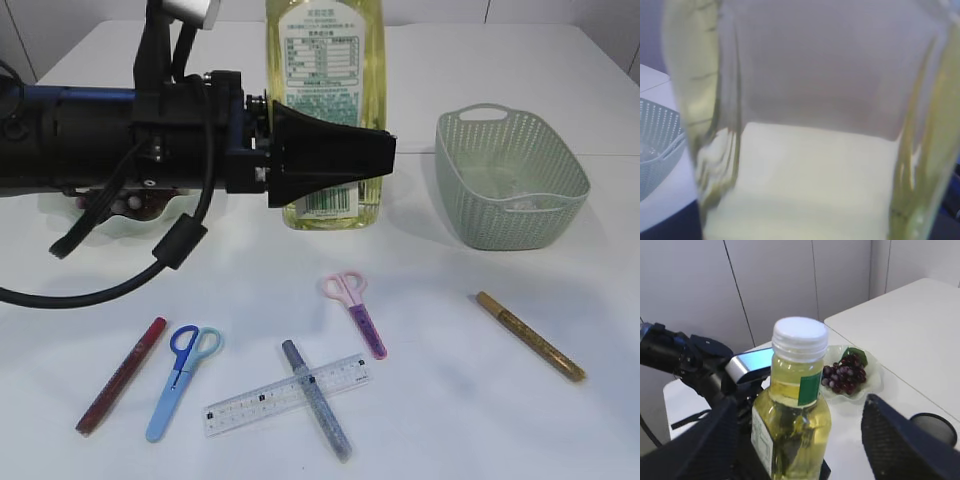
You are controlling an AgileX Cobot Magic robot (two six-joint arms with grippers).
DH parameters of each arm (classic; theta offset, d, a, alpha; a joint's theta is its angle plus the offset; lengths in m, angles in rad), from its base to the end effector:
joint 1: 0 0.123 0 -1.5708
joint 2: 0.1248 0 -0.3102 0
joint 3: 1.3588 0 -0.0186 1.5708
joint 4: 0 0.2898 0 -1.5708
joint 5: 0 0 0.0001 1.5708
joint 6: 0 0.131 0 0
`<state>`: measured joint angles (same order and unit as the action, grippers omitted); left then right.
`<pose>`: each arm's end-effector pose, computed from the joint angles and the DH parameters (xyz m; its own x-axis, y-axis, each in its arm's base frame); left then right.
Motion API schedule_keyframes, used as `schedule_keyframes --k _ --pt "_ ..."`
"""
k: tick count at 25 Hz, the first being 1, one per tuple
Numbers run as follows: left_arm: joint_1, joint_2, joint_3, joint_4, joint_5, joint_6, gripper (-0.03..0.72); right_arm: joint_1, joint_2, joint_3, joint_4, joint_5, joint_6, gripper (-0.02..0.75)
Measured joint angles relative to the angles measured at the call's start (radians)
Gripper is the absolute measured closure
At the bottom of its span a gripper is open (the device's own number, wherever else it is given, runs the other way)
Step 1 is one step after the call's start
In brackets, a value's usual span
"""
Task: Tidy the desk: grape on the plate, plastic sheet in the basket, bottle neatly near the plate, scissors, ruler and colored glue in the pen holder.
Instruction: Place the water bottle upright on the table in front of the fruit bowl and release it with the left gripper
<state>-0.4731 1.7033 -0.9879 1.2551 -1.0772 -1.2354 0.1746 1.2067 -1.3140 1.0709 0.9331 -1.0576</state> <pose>0.3023 -0.2779 0.2602 -0.3522 0.0175 -0.9358 0.9303 0.1164 -0.3479 0.2729 0.1420 0.4641 -0.1810 -0.1955 -0.9639 -0.8310 0.5546 0.0436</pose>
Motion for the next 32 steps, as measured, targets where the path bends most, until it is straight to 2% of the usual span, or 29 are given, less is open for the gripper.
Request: schedule_keyframes --k 4,9,14,18,23,30,32 --pt "0.032 0.000 0.000 0.000 0.004 0.000 0.238 0.000 -0.071 0.000 -0.162 0.030 0.109 0.153" --pt "0.108 0.000 0.000 0.000 0.006 0.000 0.238 0.000 -0.085 0.008 -0.450 0.094 0.442 0.153" --pt "0.172 0.000 0.002 0.004 0.006 0.002 0.238 0.000 -0.085 0.121 -0.714 0.104 0.782 0.153" --pt "0.233 0.000 0.002 0.016 0.006 0.022 0.238 0.000 -0.085 0.252 -0.888 0.132 0.906 0.153" --pt "0.284 0.000 0.002 0.026 0.056 0.117 0.238 0.000 -0.085 0.379 -0.923 0.140 0.935 0.153" --pt "0.286 0.000 0.002 0.016 0.159 0.139 0.238 0.000 -0.085 0.409 -0.933 0.124 0.939 0.153" --pt "0.286 0.002 0.002 0.007 0.215 0.175 0.238 0.000 -0.085 0.409 -0.935 0.113 0.939 0.153"
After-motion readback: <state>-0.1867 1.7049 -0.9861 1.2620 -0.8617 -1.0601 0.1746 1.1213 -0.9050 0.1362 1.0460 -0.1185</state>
